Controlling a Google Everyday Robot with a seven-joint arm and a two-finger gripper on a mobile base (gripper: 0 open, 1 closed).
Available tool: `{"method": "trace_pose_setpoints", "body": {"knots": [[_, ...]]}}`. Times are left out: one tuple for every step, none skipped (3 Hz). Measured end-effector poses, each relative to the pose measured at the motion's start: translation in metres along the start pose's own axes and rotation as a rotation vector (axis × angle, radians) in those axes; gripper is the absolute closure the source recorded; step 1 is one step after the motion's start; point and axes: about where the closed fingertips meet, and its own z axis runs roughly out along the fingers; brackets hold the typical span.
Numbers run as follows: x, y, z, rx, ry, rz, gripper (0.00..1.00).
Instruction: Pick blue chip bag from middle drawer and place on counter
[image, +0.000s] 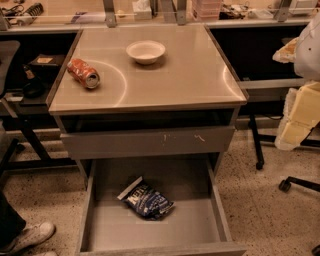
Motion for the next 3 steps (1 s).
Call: {"method": "trace_pose_setpoints", "body": {"knots": [[-0.001,0.003,0.001,0.008,-0.001,0.004,0.0],[-0.007,0.026,0.021,0.002,-0.03,0.058,0.0],[-0.015,0.058,0.07,-0.03,-0.004,0.088,0.0]]}}
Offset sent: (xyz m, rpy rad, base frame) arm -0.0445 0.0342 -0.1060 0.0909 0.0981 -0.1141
